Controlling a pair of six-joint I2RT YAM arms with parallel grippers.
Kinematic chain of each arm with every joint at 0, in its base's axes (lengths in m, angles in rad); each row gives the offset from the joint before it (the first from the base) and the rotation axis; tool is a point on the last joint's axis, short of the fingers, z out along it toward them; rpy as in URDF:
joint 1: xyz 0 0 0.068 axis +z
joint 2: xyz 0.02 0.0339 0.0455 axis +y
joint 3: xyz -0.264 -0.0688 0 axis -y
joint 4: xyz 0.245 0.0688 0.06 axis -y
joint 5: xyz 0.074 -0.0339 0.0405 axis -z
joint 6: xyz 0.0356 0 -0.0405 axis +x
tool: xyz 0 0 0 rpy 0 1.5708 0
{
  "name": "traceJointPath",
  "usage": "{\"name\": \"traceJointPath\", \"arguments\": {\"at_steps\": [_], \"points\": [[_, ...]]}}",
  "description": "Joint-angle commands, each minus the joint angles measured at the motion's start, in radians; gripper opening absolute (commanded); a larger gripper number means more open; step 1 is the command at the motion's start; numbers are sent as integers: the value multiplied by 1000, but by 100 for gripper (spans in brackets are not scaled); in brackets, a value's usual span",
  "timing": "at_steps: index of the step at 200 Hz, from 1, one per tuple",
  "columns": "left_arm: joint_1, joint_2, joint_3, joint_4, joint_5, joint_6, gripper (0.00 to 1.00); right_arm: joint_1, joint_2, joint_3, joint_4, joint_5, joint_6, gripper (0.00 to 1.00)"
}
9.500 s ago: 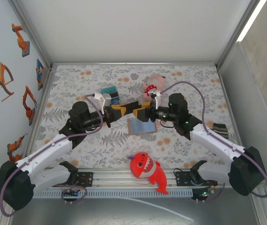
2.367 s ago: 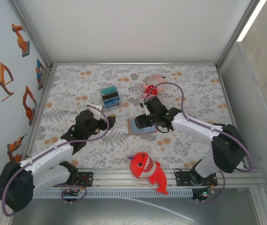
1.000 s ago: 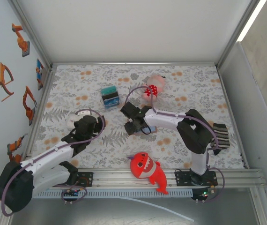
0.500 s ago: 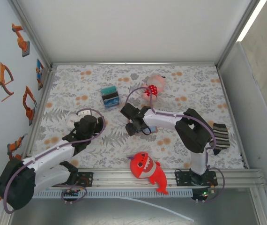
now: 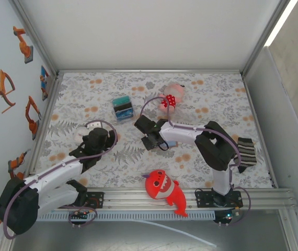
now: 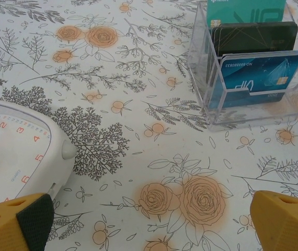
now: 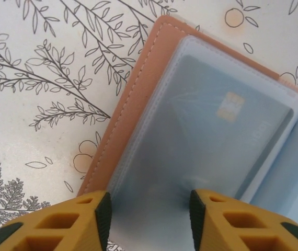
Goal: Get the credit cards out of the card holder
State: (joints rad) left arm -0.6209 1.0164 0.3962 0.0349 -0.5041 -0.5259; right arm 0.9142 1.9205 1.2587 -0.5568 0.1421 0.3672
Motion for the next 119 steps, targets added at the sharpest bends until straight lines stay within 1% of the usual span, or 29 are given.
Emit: {"name": "traceJointPath", "arguments": {"at_steps": [1, 36, 73, 85, 101, 119], "points": [[4, -30, 40, -22, 5, 22, 97, -13, -6, -23, -7, 16, -5, 39], [4, -61, 49, -32, 13, 35, 97, -27, -39, -43, 10, 16, -7, 33], [4, -81, 55, -39, 21, 43, 97, -45, -82, -76, 48, -15, -2, 26], [4, -87, 56, -42, 24, 45, 97, -49, -90, -85, 56, -22, 0, 23], [4, -95, 59, -46, 28, 48, 97, -54, -97, -91, 63, -30, 1, 14], [4, -104, 62, -50, 30, 51, 97, -56, -103, -94, 64, -23, -1, 12]]}}
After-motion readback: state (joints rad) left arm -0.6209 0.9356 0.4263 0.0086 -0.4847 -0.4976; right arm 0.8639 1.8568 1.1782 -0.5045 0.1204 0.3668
